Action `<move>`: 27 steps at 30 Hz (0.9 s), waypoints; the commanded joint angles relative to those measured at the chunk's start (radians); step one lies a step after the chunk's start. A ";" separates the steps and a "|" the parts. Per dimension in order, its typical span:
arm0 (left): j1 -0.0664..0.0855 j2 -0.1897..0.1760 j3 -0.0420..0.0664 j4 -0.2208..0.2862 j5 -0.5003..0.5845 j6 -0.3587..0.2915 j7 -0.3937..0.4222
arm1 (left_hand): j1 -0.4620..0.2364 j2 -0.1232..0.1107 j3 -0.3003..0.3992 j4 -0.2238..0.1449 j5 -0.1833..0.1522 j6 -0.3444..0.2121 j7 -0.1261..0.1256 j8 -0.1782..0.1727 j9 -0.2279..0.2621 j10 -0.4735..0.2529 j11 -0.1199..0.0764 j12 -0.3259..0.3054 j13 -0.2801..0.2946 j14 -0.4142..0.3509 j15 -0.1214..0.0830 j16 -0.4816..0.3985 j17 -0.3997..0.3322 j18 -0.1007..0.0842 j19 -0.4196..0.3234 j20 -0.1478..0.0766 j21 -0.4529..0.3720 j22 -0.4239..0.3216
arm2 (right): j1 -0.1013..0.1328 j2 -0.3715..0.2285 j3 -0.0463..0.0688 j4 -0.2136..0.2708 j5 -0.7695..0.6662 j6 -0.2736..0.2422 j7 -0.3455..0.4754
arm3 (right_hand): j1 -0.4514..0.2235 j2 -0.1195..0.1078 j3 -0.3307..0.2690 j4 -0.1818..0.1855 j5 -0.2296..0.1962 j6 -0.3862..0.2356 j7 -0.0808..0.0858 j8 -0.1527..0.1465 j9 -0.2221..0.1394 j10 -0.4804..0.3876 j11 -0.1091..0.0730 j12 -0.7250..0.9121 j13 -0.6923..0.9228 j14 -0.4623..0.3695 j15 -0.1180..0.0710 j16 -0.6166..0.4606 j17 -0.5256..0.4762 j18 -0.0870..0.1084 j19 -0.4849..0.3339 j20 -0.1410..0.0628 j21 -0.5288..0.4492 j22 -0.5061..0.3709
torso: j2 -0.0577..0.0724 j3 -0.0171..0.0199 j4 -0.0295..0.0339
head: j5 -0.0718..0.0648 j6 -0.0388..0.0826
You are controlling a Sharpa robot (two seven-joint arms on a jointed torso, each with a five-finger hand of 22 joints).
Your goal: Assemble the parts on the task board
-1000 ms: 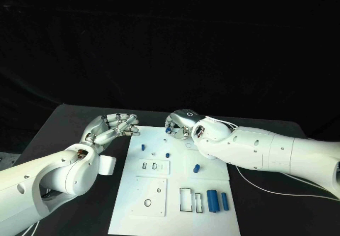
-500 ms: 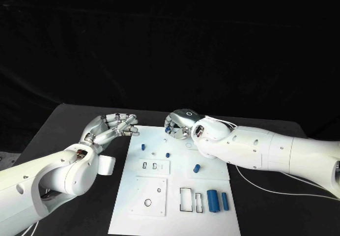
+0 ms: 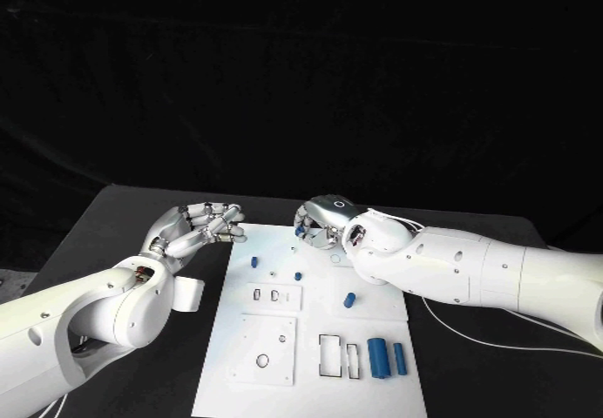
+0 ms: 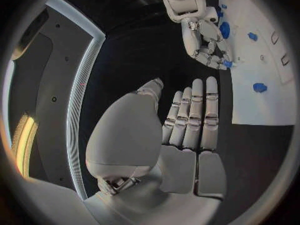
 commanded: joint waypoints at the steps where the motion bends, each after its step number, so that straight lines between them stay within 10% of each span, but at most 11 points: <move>1: 0.001 0.001 0.001 0.001 0.002 0.019 0.004 | -0.009 0.002 0.006 -0.002 -0.005 -0.007 0.007 -0.004 0.001 -0.006 0.001 -0.004 -0.001 -0.007 -0.003 0.003 0.001 0.019 0.000 0.001 0.003 0.001 | -0.005 -0.005 -0.004 0.003 -0.016 0.001 -0.016 | 0.001 0.006 0.007 -0.002 0.001 0.010 0.000 0.009 0.058 -0.002 -0.004 0.001 0.000 0.058 0.000 0.003 0.008 -0.020 0.000 -0.004 0.004 0.002 | 0.001 0.0003 -0.0004 | 0.000 0.001; 27: 0.001 0.000 0.001 -0.002 0.002 0.022 0.001 | -0.009 0.002 0.007 -0.002 -0.005 -0.008 0.007 -0.004 0.001 -0.007 0.001 -0.005 -0.001 -0.008 -0.002 0.004 0.002 0.019 -0.001 0.001 0.004 0.002 | -0.009 -0.015 -0.004 0.019 -0.010 0.010 -0.009 | -0.003 0.002 0.007 -0.001 0.000 0.010 0.000 0.011 0.062 0.000 -0.004 0.001 0.001 0.058 0.000 0.005 0.010 -0.020 0.002 -0.004 0.006 0.007 | 0.002 -0.0020 0.0053 | -0.002 -0.003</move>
